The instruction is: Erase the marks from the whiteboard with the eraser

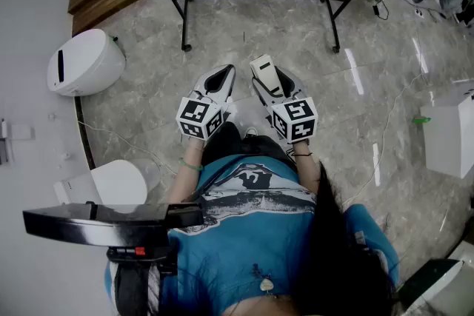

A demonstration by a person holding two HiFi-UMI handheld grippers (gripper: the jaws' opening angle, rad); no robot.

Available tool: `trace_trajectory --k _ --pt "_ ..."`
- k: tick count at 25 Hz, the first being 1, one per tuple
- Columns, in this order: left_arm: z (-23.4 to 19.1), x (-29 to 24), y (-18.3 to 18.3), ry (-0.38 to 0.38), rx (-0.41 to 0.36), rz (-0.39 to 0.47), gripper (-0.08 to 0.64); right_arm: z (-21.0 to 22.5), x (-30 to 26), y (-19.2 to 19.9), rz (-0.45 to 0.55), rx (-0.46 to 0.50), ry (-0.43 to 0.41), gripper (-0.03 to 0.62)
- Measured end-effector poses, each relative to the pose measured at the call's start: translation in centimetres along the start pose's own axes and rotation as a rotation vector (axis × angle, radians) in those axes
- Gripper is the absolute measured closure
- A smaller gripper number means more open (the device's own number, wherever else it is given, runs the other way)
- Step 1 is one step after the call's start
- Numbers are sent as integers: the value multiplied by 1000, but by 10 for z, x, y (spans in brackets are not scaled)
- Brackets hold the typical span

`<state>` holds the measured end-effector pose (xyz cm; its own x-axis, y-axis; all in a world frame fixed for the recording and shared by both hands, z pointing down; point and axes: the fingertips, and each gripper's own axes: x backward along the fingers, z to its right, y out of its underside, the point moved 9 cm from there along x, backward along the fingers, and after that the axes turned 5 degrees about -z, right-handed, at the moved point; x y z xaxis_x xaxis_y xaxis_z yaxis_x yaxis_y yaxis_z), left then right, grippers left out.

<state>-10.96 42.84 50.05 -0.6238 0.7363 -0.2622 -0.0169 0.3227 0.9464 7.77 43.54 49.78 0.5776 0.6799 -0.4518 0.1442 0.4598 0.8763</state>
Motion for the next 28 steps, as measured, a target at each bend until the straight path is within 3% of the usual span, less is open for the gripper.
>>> trace_trajectory --k 7,15,28 --pt "-3 -19 1 1 -32 -34 558 24 -12 7 9 -41 5 330" --pt "-39 -40 -10 -47 -23 -46 558 53 -53 -12 -5 -71 -26 330" --pt "-176 -118 -66 -28 -39 -17 558 89 -178 -102 33 -41 -4 330"
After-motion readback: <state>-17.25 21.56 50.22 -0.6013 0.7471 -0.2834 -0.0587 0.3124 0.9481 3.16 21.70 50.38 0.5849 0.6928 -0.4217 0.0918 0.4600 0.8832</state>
